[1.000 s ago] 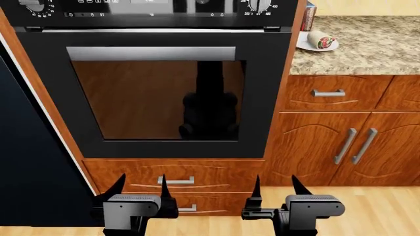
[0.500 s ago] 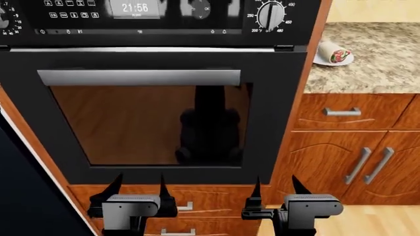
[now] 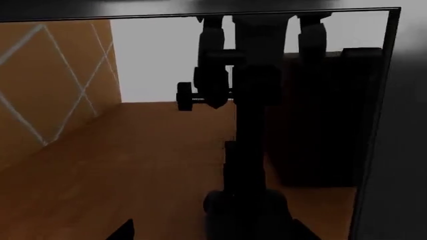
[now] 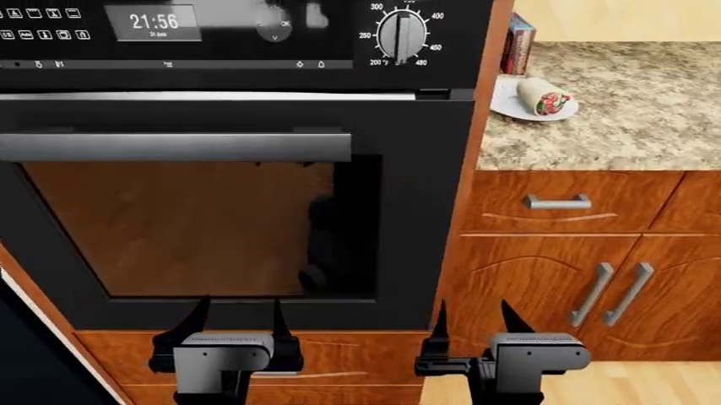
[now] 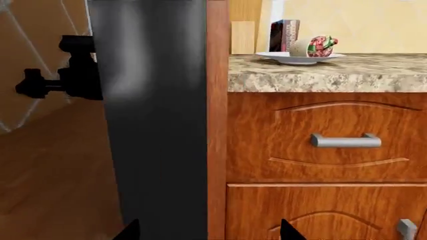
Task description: Pick the burrito from the counter and place it in the microwave.
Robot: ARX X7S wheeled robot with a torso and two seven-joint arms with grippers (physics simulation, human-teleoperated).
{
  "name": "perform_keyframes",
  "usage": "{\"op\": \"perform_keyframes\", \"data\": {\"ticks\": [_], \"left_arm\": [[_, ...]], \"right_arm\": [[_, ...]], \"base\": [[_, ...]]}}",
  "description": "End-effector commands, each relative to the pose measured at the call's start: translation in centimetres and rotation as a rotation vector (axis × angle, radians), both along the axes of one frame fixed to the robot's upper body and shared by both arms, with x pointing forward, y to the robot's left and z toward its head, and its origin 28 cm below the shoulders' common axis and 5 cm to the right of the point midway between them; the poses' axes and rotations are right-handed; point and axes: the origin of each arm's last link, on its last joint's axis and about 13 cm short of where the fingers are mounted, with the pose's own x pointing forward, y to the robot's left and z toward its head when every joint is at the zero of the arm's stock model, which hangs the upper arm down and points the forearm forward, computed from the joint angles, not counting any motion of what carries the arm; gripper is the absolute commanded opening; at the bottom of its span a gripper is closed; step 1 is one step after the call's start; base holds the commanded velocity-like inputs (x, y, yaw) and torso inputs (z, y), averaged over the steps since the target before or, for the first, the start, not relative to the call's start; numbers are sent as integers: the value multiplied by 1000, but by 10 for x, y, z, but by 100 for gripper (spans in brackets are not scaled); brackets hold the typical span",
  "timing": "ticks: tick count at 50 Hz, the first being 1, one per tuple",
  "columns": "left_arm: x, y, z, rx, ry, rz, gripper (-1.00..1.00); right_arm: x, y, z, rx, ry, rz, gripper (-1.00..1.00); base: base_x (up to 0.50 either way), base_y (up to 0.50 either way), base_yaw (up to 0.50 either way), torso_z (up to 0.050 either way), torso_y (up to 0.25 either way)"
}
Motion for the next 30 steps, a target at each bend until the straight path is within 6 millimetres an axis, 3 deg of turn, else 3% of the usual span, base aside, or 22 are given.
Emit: {"op": "perform_keyframes", "data": {"ticks": [1,30], "left_arm": [[-1,-1,0,-1,-1,-3,100],[-2,-2,-1,-2,-5,-10,100]], "right_arm": [[-1,-1,0,10,2,-4,100],[-1,-1,0,13,-3,-7,100]], "base": [[0,-500,0,0,0],[0,-500,0,0,0]]}}
